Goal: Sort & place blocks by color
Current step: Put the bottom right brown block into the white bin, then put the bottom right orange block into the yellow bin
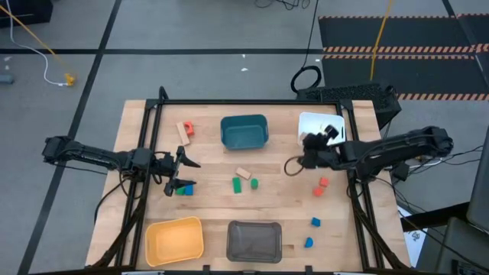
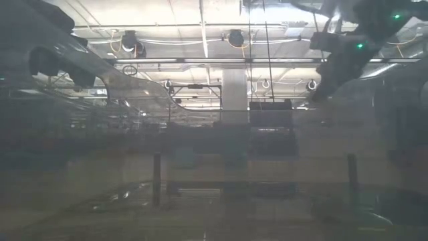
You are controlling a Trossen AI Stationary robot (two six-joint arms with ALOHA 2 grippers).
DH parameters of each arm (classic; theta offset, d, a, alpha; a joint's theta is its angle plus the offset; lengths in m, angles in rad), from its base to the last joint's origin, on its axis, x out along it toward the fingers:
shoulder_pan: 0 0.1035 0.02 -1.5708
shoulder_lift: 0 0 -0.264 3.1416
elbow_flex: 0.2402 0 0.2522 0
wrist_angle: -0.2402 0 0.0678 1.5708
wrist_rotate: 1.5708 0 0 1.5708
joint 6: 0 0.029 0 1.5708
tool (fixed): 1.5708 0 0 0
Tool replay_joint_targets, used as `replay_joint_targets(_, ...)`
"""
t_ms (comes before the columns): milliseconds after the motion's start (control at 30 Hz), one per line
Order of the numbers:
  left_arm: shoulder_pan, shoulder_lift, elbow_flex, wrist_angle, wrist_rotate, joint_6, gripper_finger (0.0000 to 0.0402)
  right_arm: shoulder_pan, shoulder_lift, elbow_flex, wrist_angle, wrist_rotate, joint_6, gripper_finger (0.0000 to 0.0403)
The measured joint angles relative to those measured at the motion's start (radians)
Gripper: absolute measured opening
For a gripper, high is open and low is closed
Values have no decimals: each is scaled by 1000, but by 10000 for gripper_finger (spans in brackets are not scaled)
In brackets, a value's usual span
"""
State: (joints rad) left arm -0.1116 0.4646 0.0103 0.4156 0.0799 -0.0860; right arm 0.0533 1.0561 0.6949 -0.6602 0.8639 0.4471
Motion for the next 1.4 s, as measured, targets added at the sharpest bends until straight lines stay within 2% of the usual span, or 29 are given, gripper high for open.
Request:
replay_joint_targets(233, 0, 0, 0, 0, 0, 0, 308, -212, -17, 0, -2, -10, -74, 110)
replay_joint_targets(400, 0, 0, 0, 0, 0, 0, 308, -352, -6, 0, 6, -115, -59, 111)
replay_joint_targets(633, 0, 0, 0, 0, 0, 0, 308, -461, 18, 0, 6, -134, 11, 179)
replay_joint_targets(800, 0, 0, 0, 0, 0, 0, 308, -472, 28, -2, 11, -147, 12, 188)
replay_joint_targets(1033, 0, 0, 0, 0, 0, 0, 308, -458, 27, -42, 75, -265, 1, 179)
replay_joint_targets(1233, 0, 0, 0, 0, 0, 0, 308, -358, -12, -42, 92, -268, -25, 179)
replay_joint_targets(1400, 0, 0, 0, 0, 0, 0, 308, -227, -40, -42, 93, -407, 47, 180)
